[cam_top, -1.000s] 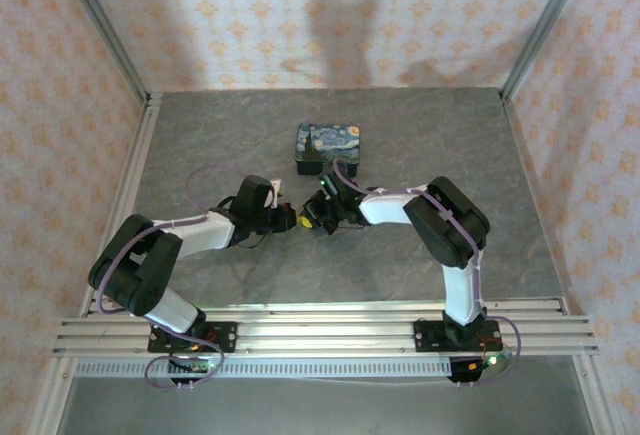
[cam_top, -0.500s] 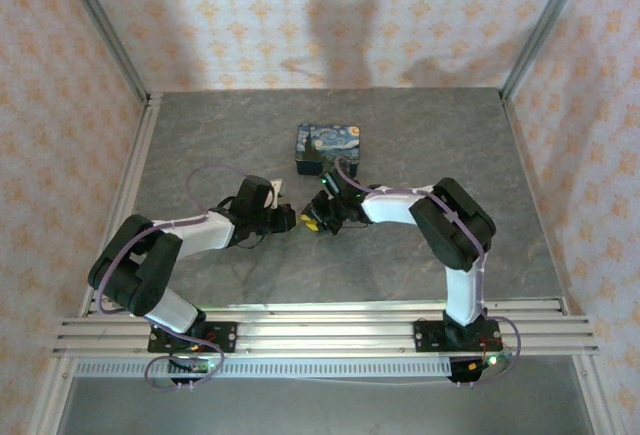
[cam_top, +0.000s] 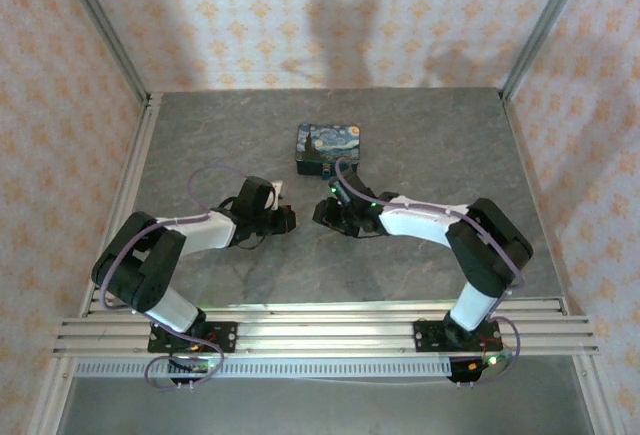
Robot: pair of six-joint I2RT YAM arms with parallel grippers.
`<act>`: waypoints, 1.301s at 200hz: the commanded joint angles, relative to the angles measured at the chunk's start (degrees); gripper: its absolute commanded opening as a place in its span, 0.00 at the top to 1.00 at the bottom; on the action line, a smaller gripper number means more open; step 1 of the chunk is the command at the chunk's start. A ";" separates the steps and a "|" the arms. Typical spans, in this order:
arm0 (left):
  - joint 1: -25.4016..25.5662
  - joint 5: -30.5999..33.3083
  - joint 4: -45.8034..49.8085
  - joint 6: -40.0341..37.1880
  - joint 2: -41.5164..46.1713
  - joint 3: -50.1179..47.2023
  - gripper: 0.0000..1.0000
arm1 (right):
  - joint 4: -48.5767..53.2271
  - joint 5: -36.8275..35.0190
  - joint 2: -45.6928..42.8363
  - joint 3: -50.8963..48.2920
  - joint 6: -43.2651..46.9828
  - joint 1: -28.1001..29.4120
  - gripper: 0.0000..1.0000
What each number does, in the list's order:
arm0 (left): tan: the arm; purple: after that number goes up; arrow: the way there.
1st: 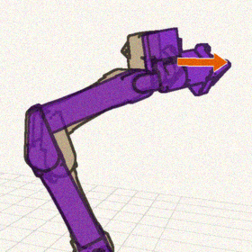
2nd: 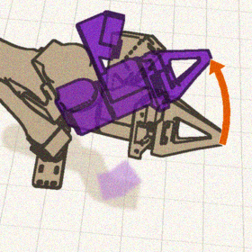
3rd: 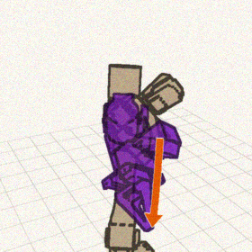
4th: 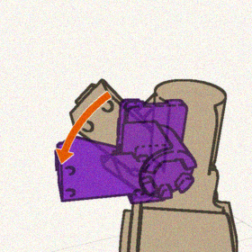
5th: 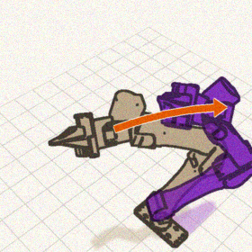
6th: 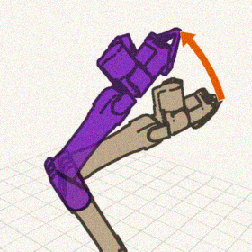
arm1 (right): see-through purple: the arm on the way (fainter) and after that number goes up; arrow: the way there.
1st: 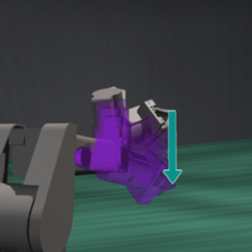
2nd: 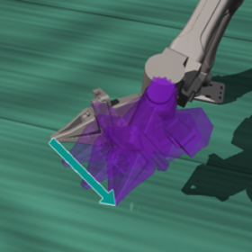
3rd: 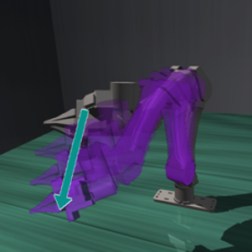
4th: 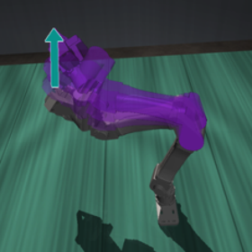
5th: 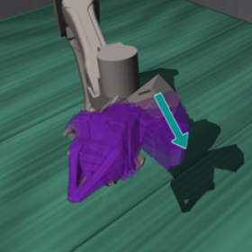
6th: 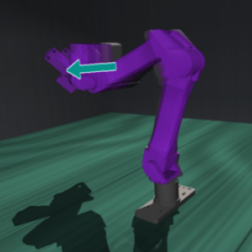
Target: Unlock the padlock with the key
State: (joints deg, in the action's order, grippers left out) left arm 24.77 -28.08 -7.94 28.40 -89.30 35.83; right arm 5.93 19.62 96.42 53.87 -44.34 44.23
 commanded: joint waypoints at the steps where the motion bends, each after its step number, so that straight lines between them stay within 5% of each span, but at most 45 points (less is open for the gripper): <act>1: 0.44 0.04 0.47 -0.77 -1.36 0.86 1.00 | -2.89 -3.20 1.05 -0.28 6.71 1.75 0.50; 77: 0.45 1.26 1.88 -1.13 0.43 -0.41 1.00 | -0.45 -3.42 3.07 2.76 8.40 2.00 0.52; 120: 0.45 3.02 5.54 -2.88 4.38 -0.59 0.78 | 3.01 -4.24 3.17 5.17 11.08 2.09 0.54; 173: 0.45 5.35 8.19 -2.42 6.92 -0.55 0.73 | 6.02 -2.38 4.66 8.27 13.81 2.09 0.54; 260: -3.23 17.49 20.85 7.90 11.90 -2.52 0.73 | 32.25 -6.56 18.90 30.93 34.40 8.09 0.55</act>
State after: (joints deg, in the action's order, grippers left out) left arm 23.79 -15.29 7.29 31.68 -79.05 35.44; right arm 26.92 16.78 111.24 80.31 -17.61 50.63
